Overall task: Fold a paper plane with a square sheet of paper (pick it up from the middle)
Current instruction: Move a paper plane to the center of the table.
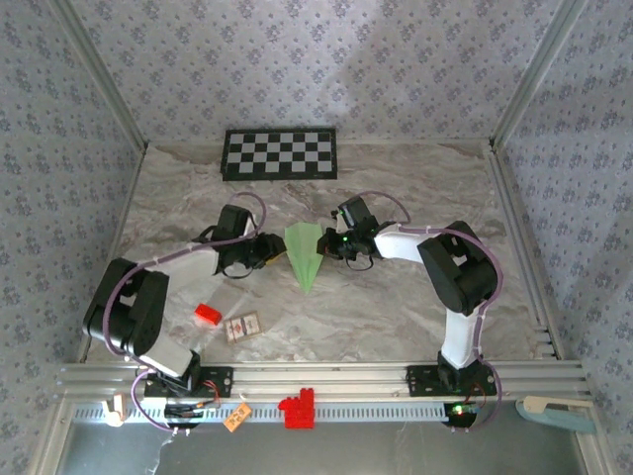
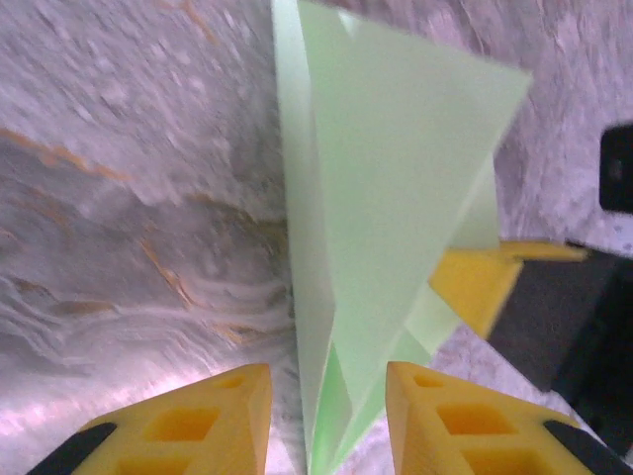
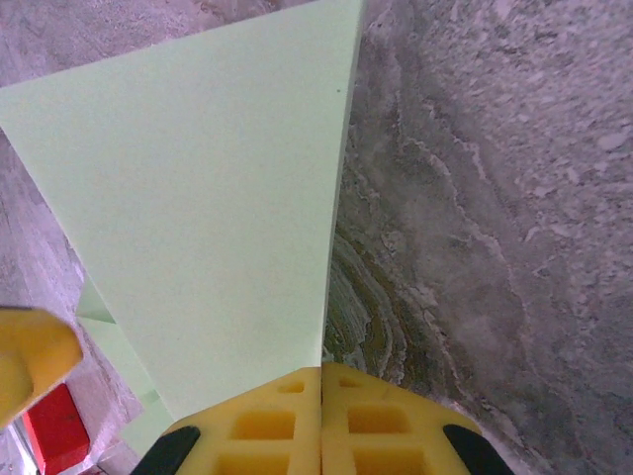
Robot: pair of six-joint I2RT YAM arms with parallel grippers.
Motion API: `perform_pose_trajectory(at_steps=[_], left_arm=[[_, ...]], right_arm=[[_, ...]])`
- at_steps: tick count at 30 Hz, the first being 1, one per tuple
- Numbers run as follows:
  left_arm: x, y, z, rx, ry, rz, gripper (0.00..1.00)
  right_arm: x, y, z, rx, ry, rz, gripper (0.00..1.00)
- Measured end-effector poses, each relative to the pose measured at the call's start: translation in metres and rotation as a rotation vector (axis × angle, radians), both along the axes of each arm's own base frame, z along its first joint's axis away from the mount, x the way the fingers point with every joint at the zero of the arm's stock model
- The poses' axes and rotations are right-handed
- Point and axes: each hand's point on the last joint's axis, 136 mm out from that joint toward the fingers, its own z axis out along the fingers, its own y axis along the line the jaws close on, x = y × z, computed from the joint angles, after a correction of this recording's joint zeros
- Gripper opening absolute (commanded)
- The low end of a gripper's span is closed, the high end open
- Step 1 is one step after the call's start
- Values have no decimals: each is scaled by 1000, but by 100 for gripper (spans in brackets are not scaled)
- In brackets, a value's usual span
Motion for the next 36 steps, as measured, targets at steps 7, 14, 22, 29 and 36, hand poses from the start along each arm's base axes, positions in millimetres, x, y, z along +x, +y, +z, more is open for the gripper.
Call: perform_pose_trajectory(at_steps=[7,14,22,29,36], left_arm=[[-25,-14,-12,-22,57,-36,25],[-28,-26,-14,-34,58,-61,22],[-22,-35,-18,-31,69,-76,22],[-23,-42,-14,-39,66,-96,22],[-26,-35,-19,8,76,-79,26]], right_arm=[[0,0,0,0,1,1,8],[0,0,-1,-2,4,1,7],[1,1,-3,-7,10,0,7],[0,0,-4,-9,14,0,7],[0,0,-4,-9,14,0,7]])
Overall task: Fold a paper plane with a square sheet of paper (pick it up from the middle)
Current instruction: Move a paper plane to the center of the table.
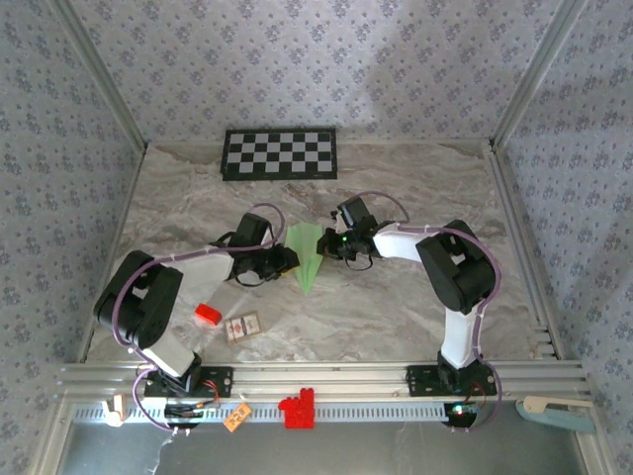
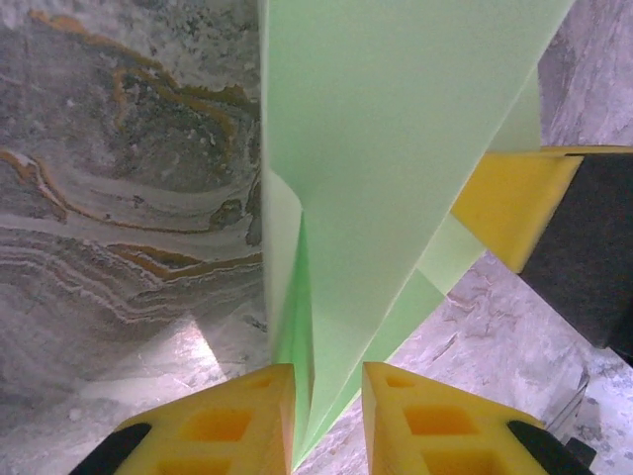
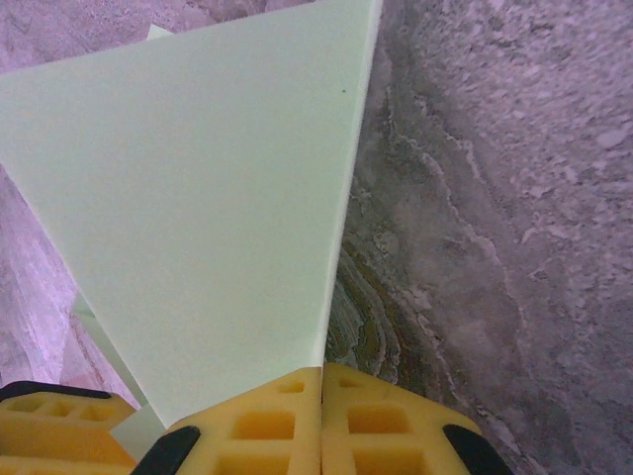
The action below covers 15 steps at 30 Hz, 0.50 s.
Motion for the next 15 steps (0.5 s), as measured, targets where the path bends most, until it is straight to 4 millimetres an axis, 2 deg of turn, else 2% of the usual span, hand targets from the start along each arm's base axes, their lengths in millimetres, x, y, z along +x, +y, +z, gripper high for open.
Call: perform_pose_trajectory(at_steps=[8,15], left_arm=[[-1,-11,10,-2,-27,-40,29],[-1,-18,3,28,-7,-62,35]], right_arm=[[0,0,-1,-1,2,0,7],[0,0,-1,-1,2,0,7]])
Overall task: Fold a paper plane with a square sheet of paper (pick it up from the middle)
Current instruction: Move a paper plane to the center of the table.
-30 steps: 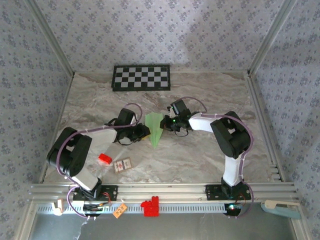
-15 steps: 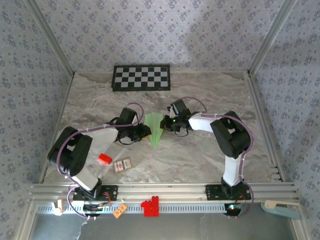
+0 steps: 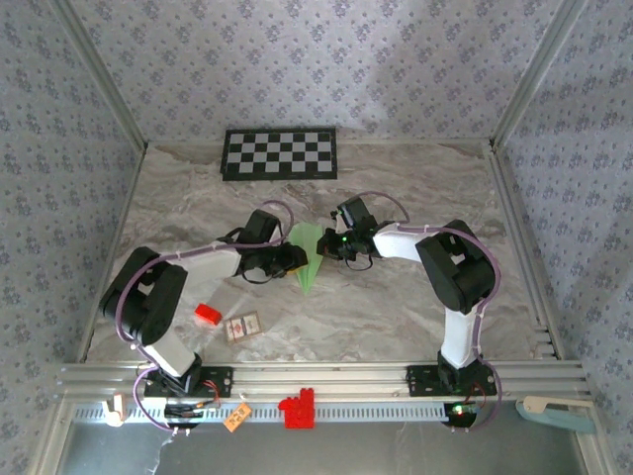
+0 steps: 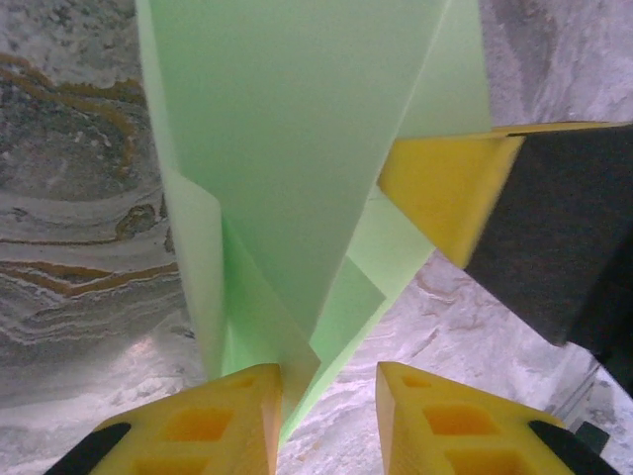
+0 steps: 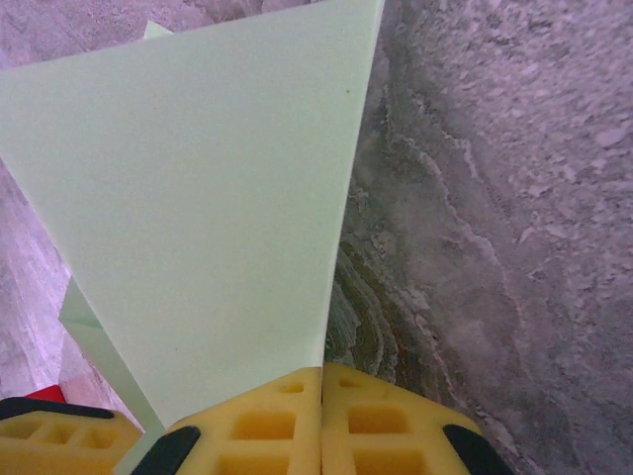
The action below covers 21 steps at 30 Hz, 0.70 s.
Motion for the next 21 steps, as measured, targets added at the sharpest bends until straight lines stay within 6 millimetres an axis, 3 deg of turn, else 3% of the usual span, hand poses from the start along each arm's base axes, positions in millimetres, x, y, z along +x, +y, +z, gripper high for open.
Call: perform_pose_trajectory(at_steps=[6,13,21], left_arm=[[-4,3,-9,63,13,-10,39],[-3,-9,-7,118,-15,-59,44],[-3,-9,-18,195,-15,-79,42]], right_arm=[[1,1,1,2,-3,0,7],[2,1,2,2,-4,0,7],[1,1,2,3,-3,0,7]])
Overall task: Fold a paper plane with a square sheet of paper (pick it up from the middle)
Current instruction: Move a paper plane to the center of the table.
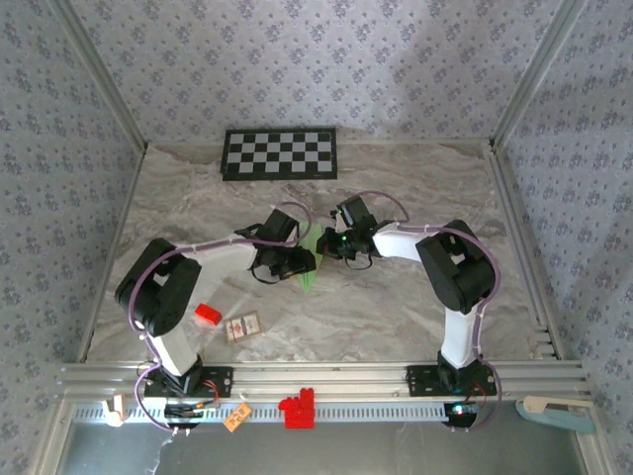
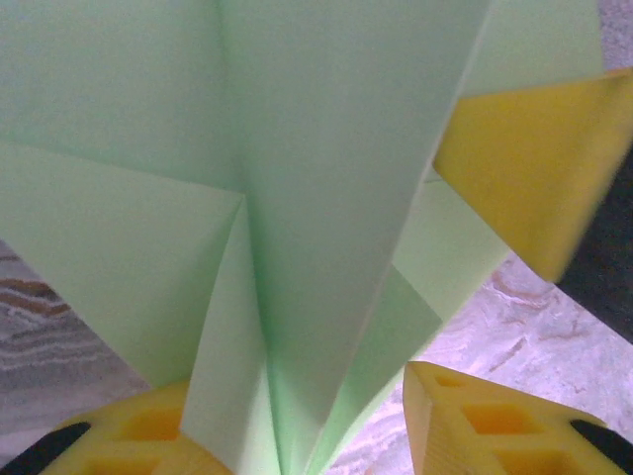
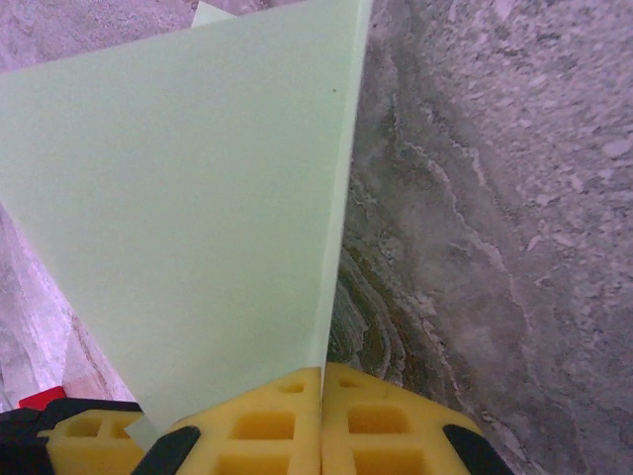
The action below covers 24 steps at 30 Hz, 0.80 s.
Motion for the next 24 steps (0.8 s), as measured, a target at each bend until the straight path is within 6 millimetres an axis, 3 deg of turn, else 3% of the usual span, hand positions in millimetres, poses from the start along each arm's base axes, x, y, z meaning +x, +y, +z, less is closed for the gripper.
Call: perform_pose_trajectory(at_steps=[16,24], left_arm=[[6,-3,-7,105,-20,-12,37],[7,2,-8,167,-42,-25,23]], right_arm=[[-2,2,1,10,7,9,8],[-3,2,1,13,9,13,10]])
